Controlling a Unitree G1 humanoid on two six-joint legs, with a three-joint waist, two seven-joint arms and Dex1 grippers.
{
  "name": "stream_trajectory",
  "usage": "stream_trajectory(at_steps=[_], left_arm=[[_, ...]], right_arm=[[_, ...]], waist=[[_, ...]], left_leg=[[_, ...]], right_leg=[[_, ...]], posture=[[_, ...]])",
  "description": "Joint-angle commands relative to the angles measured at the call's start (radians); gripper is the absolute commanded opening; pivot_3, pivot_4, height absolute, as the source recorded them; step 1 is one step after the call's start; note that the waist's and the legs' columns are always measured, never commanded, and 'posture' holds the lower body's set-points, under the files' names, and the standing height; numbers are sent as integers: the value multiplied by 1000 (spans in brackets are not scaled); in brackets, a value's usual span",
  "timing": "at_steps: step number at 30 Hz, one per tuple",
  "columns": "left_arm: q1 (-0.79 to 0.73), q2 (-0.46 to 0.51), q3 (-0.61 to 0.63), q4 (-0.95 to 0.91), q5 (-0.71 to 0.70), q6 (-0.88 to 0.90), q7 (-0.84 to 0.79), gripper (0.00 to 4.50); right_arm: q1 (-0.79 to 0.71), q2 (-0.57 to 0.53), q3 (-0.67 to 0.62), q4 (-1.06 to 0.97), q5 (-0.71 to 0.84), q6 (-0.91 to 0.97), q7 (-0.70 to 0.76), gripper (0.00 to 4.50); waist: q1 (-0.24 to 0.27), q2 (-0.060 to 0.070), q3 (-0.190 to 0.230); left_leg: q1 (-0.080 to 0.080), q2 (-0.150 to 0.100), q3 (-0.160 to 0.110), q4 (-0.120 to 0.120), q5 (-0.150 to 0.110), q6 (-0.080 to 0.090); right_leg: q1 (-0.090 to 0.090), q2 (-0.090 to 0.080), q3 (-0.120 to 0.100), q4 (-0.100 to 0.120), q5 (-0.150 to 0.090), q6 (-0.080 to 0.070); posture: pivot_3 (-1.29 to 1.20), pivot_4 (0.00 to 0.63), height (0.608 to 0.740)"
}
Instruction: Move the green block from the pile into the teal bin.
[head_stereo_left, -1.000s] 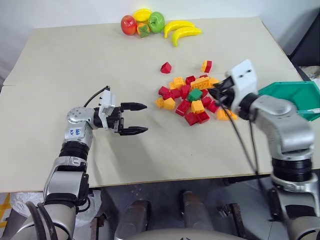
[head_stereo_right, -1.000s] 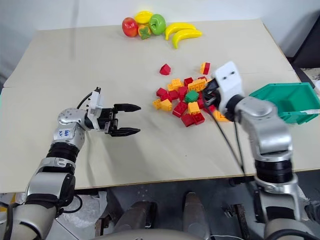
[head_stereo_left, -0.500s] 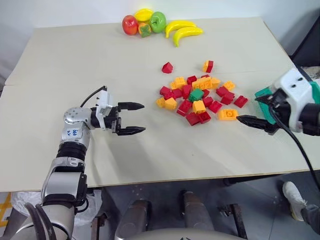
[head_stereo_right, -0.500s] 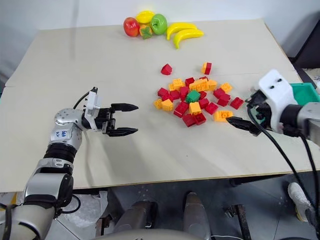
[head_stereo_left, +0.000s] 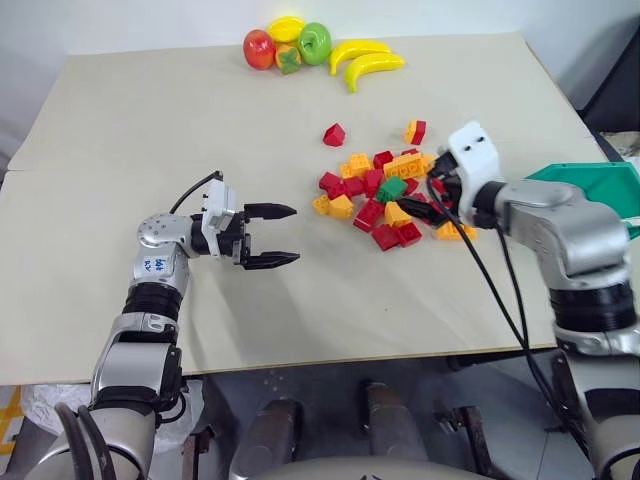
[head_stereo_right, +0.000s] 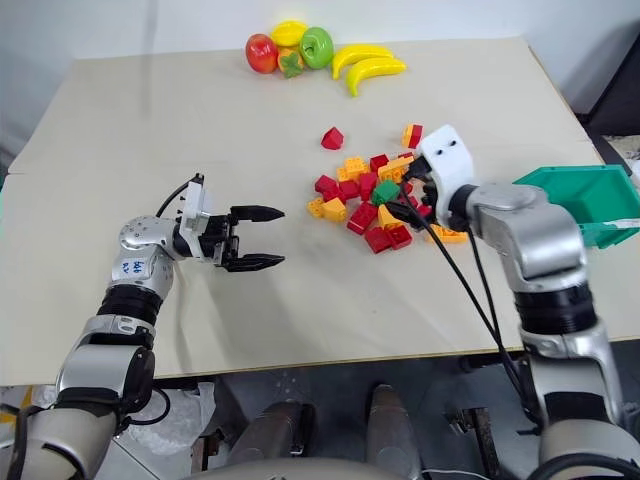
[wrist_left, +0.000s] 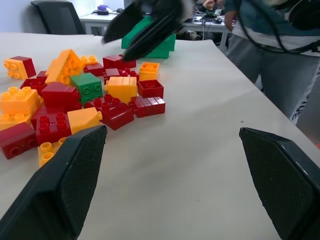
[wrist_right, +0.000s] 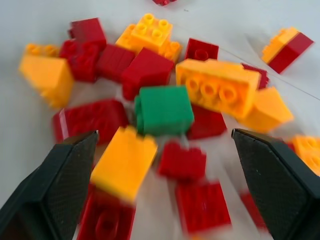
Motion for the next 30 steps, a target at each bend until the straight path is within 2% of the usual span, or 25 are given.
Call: stream_trajectory(at_steps=[1, 5, 9, 11, 12, 17, 18, 24, 30], left_arm=[[18, 2, 14, -67, -13, 11, 14, 4500], [48, 7, 15, -109, -15, 26, 27, 4500], [59, 9, 16, -129, -17, 35, 37, 4500], [63, 10, 18, -136, -17, 38, 45, 4500], [65, 11, 19, -139, -18, 39, 48, 4500], [70, 14, 19, -145, -16, 44, 59, 4500], [68, 14, 18, -144, -15, 44, 61, 4500], [37, -7, -7, -127, 18, 38, 102, 4500], [-10, -59, -62, -140, 82, 64, 194, 4500]], right_arm=[[-89, 60, 14, 199, -58, -113, -13, 4452], [-190, 137, 14, 432, -84, -175, 17, 4452], [-226, 158, 62, 554, -139, -229, 74, 4452], [-230, 162, 71, 557, -152, -230, 89, 4081], [-231, 164, 67, 540, -147, -218, 100, 3898], [-220, 154, 34, 421, -128, -162, 118, 2237], [-213, 147, 23, 374, -119, -137, 120, 2110], [-136, 68, -77, -11, -38, 5, 127, 2111], [-7, -133, -171, -281, -35, 40, 134, 2111]], waist=[[-4, 0, 0], [-16, 0, 0], [-25, 0, 0], [-27, 0, 0], [-27, 0, 0], [-26, 0, 0], [-26, 0, 0], [-21, 0, 0], [6, 0, 0]], left_leg=[[0, 0, 0, 0, 0, 0], [0, 0, -1, 0, 0, 0], [0, 0, -1, 0, 0, 0], [0, 0, -1, 0, 0, 0], [0, 0, -1, 0, 0, 0], [0, 0, -1, 0, 0, 0], [0, 0, -1, 0, 0, 0], [-1, 0, -1, 0, 0, 0], [-2, -1, -1, 1, 0, 1]], right_leg=[[0, 0, 0, 0, 0, 0], [0, 0, -1, 0, 0, 0], [0, 0, -1, 0, 0, 0], [0, 0, -1, 0, 0, 0], [0, 0, -1, 1, 0, 0], [-1, 0, -1, 1, 0, 0], [-1, 0, -1, 1, 0, 0], [-1, 0, -1, 1, 0, 0], [-1, 0, -1, 0, 0, 1]], posture=[[0, 150, 740], [0, 150, 740], [0, 150, 740], [0, 150, 740], [0, 150, 740], [0, 150, 740], [0, 150, 740], [0, 150, 740], [0, 150, 740]])
